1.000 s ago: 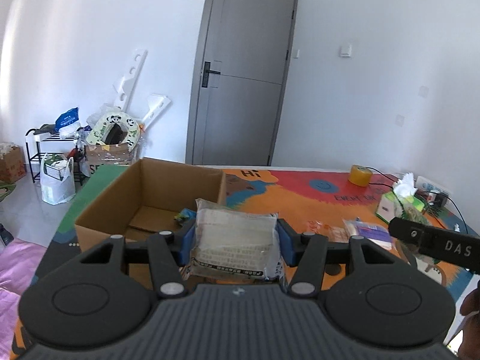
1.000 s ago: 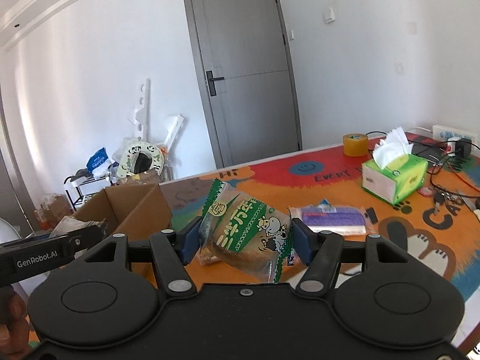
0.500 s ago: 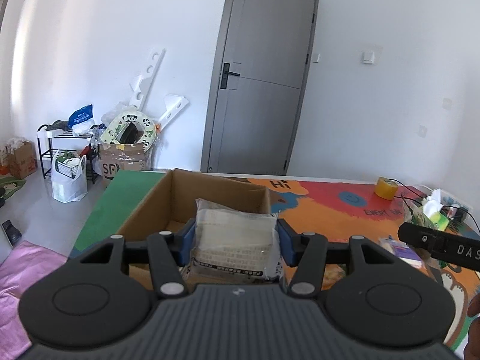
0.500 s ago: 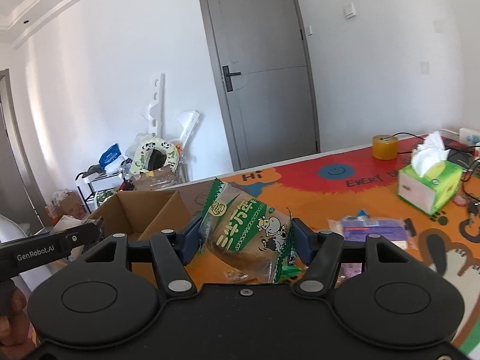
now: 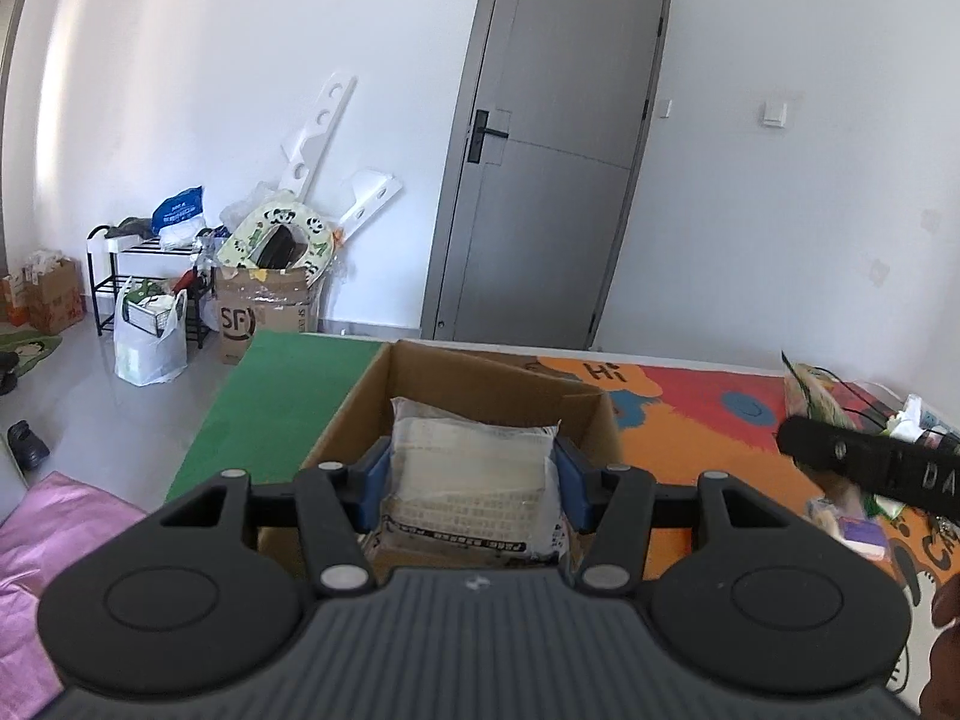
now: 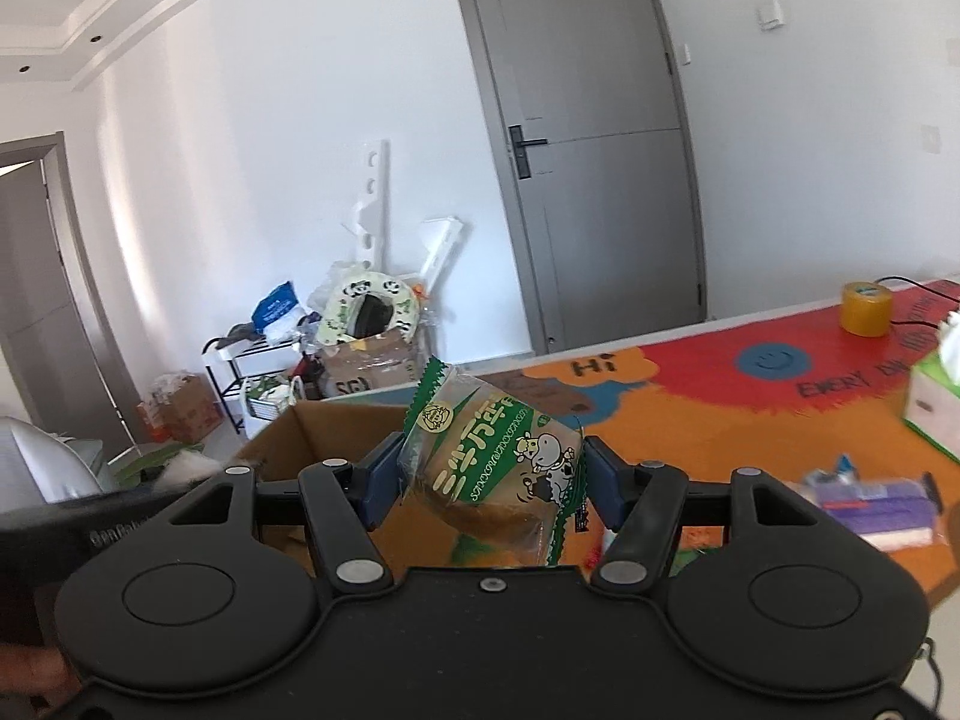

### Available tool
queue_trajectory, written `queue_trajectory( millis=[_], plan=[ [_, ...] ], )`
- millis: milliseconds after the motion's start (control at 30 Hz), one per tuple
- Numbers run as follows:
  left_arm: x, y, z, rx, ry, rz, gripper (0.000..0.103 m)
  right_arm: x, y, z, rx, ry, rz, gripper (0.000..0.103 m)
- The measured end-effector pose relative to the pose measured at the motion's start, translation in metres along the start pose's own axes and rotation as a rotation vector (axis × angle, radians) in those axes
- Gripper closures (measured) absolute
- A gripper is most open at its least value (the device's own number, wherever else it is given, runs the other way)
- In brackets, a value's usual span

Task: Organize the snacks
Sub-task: 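Carry both packs to the cardboard box and release them inside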

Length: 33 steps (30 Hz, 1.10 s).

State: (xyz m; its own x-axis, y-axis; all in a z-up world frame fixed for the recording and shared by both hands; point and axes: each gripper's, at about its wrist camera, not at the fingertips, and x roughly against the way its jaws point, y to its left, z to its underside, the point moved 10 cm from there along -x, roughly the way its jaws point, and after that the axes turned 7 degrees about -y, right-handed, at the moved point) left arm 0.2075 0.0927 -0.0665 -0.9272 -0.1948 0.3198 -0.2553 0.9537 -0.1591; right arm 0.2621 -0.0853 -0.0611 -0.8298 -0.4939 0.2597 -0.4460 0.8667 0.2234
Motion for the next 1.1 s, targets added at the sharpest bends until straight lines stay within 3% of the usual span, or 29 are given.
queue_trajectory(
  millis=[200, 367, 533, 667, 833, 933, 1100],
  plan=[
    [-0.001, 0.019, 0.0, 0.03, -0.001, -0.033, 0.045, -0.016, 0.031, 0.002, 0.028, 0.014, -0.044, 0.041],
    [0.018, 0.032, -0.007, 0.051, -0.045, -0.062, 0.031, -0.023, 0.05, 0.004, -0.007, 0.018, -0.1, 0.041],
    [0.033, 0.049, -0.007, 0.117, -0.051, -0.086, 0.025, -0.029, 0.066, 0.01, -0.066, 0.028, -0.147, 0.04],
    [0.042, 0.061, -0.002, 0.14, -0.036, -0.11, 0.016, -0.023, 0.073, 0.009, -0.057, 0.014, -0.165, 0.023],
    [0.046, 0.072, -0.004, 0.153, -0.035, -0.156, 0.013, -0.013, 0.065, 0.009, -0.063, 0.014, -0.146, 0.018],
    [0.048, 0.074, -0.005, 0.155, -0.049, -0.18, 0.01, -0.002, 0.051, 0.01, -0.061, 0.004, -0.111, 0.005],
    [0.048, 0.068, -0.005, 0.167, -0.056, -0.186, 0.007, 0.012, 0.022, 0.011, -0.071, -0.001, -0.053, 0.002]
  ],
)
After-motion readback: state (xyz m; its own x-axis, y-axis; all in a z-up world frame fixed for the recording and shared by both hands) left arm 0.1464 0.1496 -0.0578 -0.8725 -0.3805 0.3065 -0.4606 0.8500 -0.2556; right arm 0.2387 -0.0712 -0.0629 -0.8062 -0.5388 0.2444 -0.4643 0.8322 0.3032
